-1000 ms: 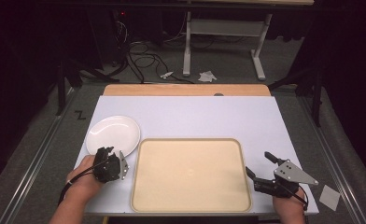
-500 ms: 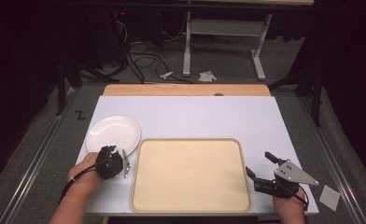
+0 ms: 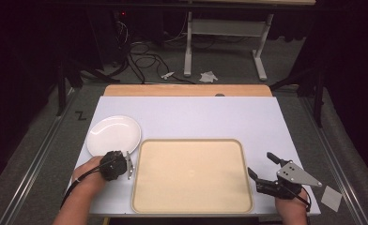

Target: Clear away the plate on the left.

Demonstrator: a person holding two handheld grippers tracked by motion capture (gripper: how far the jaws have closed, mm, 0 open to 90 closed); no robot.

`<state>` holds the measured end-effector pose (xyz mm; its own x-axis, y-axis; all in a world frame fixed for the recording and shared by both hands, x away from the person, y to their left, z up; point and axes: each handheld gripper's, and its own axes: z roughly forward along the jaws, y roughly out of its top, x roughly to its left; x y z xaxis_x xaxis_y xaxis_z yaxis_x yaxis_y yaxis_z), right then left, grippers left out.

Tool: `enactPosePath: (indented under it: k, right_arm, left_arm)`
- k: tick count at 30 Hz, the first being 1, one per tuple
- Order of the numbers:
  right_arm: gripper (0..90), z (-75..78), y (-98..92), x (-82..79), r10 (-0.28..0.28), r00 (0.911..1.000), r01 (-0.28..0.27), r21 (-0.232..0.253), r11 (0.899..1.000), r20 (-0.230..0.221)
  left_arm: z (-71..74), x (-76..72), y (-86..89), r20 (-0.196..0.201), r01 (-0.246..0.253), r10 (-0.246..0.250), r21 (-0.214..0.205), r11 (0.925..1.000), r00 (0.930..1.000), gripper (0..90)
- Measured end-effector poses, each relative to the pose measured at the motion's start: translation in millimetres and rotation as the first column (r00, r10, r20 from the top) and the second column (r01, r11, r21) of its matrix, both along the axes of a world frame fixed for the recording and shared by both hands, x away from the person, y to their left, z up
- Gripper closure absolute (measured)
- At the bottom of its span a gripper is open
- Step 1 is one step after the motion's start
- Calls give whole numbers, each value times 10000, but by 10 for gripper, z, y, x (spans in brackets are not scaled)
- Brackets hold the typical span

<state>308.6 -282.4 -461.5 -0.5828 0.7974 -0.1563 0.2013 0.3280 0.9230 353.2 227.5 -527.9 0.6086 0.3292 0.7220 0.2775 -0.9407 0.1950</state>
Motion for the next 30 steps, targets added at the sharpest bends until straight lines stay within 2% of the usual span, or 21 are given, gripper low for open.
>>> enactPosePath:
  k: [4,9,12,16,21,26,29,30]
  right_arm:
    - [161,0,0,-5,-21,10000,21,55,10000,-40]
    - [161,-5,-8,6,-41,10000,41,68,10000,-74]
    - [162,9,-18,0,-34,10000,34,19,10000,18]
    - [161,35,-58,-25,-185,9997,180,304,9994,136]
    - [161,18,-86,-4,-296,9996,295,391,9988,25]
    - [161,12,-67,-2,-173,9998,172,375,9991,17]
    - [161,10,-54,-1,-131,9999,131,300,9995,11]
    - [161,10,-54,-1,-131,9999,131,300,9995,11]
  left_arm:
    - [1,1,13,-149,-65,61,-251,9997,9999,794]
    - [20,6,23,-261,-91,82,-326,9994,9996,798]
    - [25,4,25,-255,-84,76,-308,9995,9996,804]
    - [43,-6,22,-179,9,-11,-122,9999,9998,814]
    - [112,-22,39,221,-15,24,-447,9990,9998,834]
    - [125,-27,54,343,58,-40,-511,9987,9994,843]
    - [167,-40,56,671,16,20,-528,9986,9977,858]
    - [167,-40,56,671,16,20,-528,9986,9977,861]
